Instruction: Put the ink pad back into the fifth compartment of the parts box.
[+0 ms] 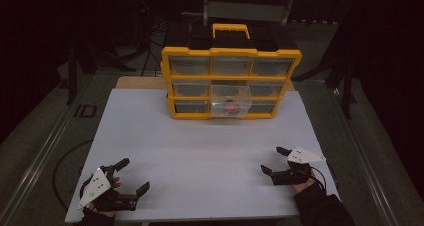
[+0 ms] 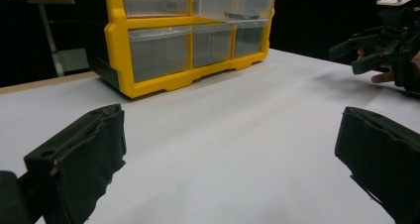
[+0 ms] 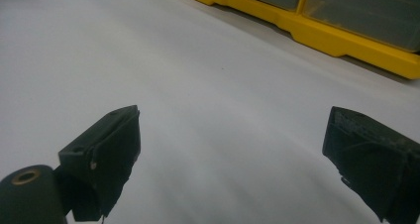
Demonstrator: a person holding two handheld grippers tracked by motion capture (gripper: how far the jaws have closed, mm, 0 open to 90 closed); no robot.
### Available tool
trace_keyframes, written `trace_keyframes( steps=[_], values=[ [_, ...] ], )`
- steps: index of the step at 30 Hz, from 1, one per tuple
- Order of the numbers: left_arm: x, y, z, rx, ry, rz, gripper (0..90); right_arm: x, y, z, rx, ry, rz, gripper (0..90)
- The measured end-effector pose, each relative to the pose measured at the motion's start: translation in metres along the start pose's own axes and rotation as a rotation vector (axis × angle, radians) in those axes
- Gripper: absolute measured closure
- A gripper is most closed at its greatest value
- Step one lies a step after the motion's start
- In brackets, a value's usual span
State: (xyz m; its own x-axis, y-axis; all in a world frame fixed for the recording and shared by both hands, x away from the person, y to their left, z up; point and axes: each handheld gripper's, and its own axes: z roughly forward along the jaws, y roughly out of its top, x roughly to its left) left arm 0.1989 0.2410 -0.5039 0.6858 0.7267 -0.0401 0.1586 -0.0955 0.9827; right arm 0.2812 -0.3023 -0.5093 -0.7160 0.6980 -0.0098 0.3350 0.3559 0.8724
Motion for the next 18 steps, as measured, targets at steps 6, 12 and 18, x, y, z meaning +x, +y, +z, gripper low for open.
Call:
trace_keyframes(
  steps=[6,12,18],
  values=[
    [0.0017,-0.0012,-0.0002,0.002,0.0,-0.014,0.0,0.0033,0.0001,0.0013,0.013,0.007,-0.006,8.0],
    [0.0019,-0.0014,0.0003,0.007,0.0,-0.02,0.0,0.0025,0.0007,-0.0011,0.006,0.006,0.001,8.0],
    [0.0026,-0.0017,0.0001,0.005,0.002,-0.022,0.0,0.0029,0.0007,-0.0007,0.011,0.013,0.002,8.0]
  ],
)
